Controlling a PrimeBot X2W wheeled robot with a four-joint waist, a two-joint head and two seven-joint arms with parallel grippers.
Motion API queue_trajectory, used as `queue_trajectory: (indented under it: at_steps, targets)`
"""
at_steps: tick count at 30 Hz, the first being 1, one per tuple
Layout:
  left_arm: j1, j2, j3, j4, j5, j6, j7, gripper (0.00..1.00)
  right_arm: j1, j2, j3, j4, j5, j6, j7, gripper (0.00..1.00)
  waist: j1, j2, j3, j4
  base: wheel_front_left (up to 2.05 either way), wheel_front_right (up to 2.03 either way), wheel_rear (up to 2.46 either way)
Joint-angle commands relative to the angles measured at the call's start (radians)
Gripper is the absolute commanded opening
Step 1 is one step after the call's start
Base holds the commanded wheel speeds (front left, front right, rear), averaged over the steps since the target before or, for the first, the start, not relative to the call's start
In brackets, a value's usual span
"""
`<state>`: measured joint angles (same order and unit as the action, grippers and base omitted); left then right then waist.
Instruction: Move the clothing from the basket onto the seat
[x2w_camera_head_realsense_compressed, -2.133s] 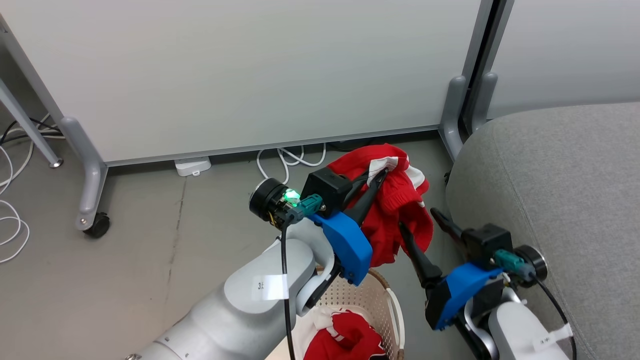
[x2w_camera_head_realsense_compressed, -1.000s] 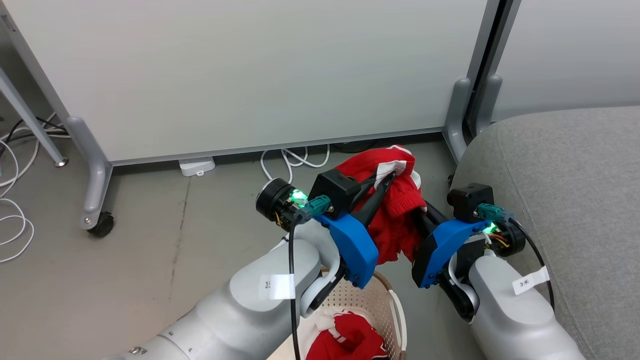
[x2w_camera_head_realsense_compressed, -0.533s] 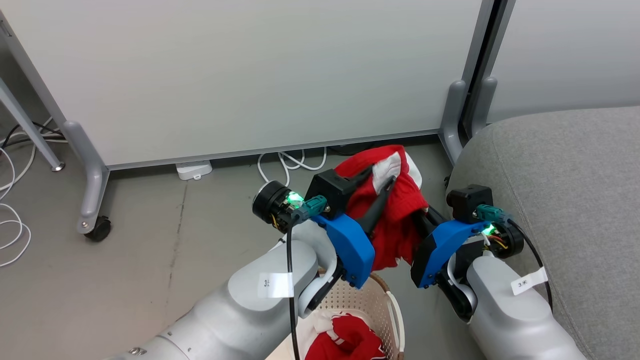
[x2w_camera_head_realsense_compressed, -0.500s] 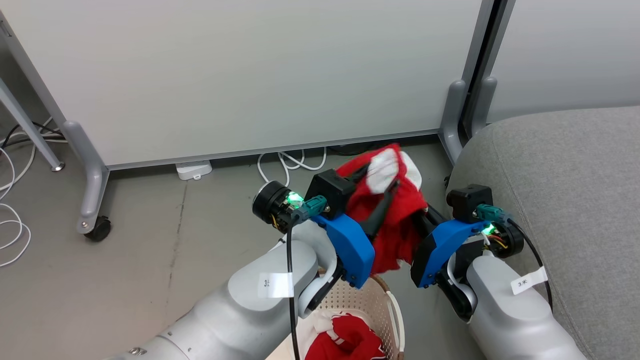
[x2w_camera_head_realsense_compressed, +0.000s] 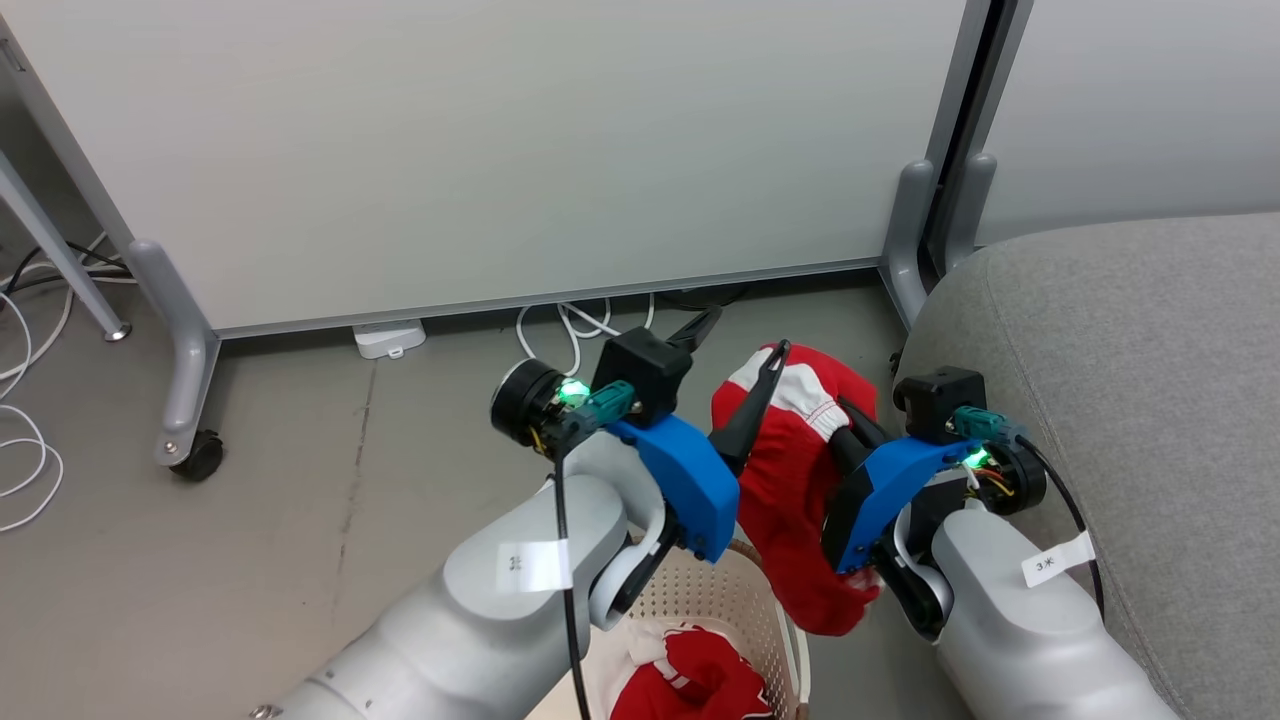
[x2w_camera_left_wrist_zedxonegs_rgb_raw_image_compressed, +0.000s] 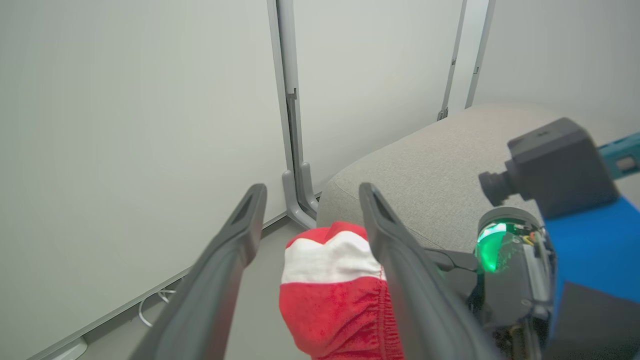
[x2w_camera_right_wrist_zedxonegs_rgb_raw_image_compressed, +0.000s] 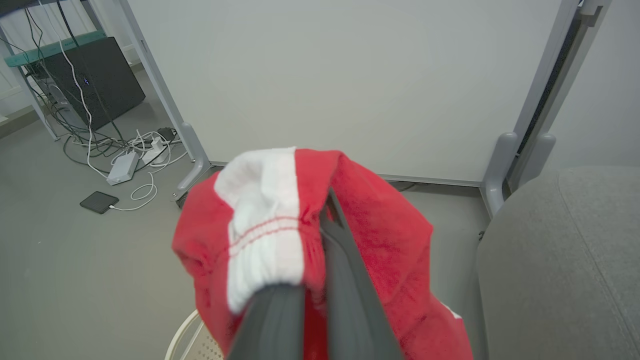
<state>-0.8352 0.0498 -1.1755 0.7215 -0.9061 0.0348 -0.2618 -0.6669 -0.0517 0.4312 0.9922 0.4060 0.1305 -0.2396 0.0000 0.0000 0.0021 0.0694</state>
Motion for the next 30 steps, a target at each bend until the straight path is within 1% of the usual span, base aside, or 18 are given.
queue_trajectory:
  at_steps: [1,3,7,12,17,20,22,26,29,30]
  targets:
    - [0.032,0.010,0.033,-0.011,0.022,0.010,-0.005,1.00,-0.022,-0.003,0.003,0.001,0.005,0.000,-0.007,0.00,0.0000,0.0000,0.001,-0.001,0.00,0.00,0.00]
    - [0.066,0.026,0.080,-0.038,0.053,0.011,-0.005,1.00,-0.022,-0.009,0.008,0.001,0.004,0.000,-0.010,0.00,0.0000,0.0000,0.002,-0.002,0.00,0.00,0.00]
    - [0.161,0.061,0.183,-0.108,0.124,0.000,-0.004,1.00,-0.022,-0.022,0.014,0.002,0.009,0.000,-0.013,0.00,0.0000,0.0000,0.005,0.000,0.00,0.00,0.00]
    - [0.298,0.091,0.323,-0.200,0.240,-0.018,-0.004,1.00,-0.022,-0.037,0.011,-0.001,0.011,0.000,-0.017,0.00,0.0000,0.0000,0.008,0.005,0.00,0.00,0.00]
    - [0.423,0.099,0.451,-0.271,0.361,-0.051,-0.004,1.00,-0.022,-0.040,0.005,-0.001,0.006,0.000,-0.019,0.00,0.0000,0.0000,0.013,0.008,0.00,0.00,0.00]
    - [0.486,0.101,0.515,-0.305,0.423,-0.081,-0.004,1.00,-0.022,-0.038,0.008,-0.004,0.007,0.000,-0.020,0.00,0.0000,0.0000,0.013,0.007,0.00,0.00,0.00]
    - [0.523,0.103,0.556,-0.321,0.461,-0.093,-0.004,1.00,-0.023,-0.037,0.008,-0.008,0.009,0.000,-0.020,0.00,0.0000,0.0000,0.015,0.006,0.00,0.00,0.00]
    - [0.584,0.101,0.632,-0.342,0.516,-0.116,-0.004,1.00,-0.014,-0.037,0.009,-0.013,0.013,0.000,-0.021,0.00,0.0000,0.0000,0.011,0.006,0.00,0.00,0.00]
    - [0.618,0.097,0.674,-0.360,0.554,-0.130,-0.004,1.00,-0.002,-0.036,0.011,-0.017,0.016,0.000,-0.022,0.00,0.0000,0.0000,0.008,0.005,0.00,0.00,0.00]
    - [0.618,0.097,0.674,-0.360,0.554,-0.130,-0.004,1.00,-0.002,-0.036,0.011,-0.017,0.016,0.000,-0.022,0.00,0.0000,0.0000,0.008,0.005,0.00,0.00,0.00]
